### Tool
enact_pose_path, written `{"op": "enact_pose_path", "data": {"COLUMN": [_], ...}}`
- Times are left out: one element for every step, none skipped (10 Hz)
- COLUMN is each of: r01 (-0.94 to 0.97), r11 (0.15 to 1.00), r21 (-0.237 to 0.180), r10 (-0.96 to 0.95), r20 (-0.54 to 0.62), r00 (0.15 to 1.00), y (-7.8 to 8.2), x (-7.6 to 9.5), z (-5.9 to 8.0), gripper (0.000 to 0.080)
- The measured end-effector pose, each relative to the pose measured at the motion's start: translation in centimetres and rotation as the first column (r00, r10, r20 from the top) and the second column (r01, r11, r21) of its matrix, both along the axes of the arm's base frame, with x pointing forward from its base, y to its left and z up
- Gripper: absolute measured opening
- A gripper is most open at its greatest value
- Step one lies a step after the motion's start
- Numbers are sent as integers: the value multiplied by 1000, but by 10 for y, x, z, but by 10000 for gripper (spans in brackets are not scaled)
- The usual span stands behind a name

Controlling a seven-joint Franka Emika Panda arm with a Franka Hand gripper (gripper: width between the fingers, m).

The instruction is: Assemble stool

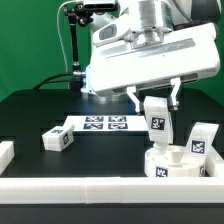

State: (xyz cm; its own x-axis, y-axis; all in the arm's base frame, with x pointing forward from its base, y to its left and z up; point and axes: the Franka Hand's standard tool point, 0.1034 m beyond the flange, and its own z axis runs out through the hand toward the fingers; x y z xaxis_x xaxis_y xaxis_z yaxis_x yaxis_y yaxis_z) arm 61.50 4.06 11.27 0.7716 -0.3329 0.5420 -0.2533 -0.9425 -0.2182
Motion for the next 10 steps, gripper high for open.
{"op": "enact_pose_path", "data": {"r01": [-2, 0, 0, 0, 0, 0, 0, 0, 2, 3], "r11": [1000, 1000, 1000, 1000, 1000, 1000, 1000, 1000, 1000, 1000], "r21": [1, 1, 1, 1, 1, 1, 1, 1, 1, 1], "r10": [2, 0, 0, 0, 0, 0, 0, 0, -2, -3], "r20": [-4, -12, -17, -19, -19, -19, -19, -18, -16, -15], "r00": [1000, 1000, 1000, 1000, 1000, 1000, 1000, 1000, 1000, 1000], "y": [1, 1, 0, 1, 0, 0, 0, 0, -1, -1], "x": [-1, -2, -3, -4, -4, -4, -4, -4, -3, -2], "z": [-3, -8, -11, -12, -12, -12, -12, -12, -12, -12], "gripper": [327, 327, 327, 327, 327, 327, 327, 327, 327, 327]}}
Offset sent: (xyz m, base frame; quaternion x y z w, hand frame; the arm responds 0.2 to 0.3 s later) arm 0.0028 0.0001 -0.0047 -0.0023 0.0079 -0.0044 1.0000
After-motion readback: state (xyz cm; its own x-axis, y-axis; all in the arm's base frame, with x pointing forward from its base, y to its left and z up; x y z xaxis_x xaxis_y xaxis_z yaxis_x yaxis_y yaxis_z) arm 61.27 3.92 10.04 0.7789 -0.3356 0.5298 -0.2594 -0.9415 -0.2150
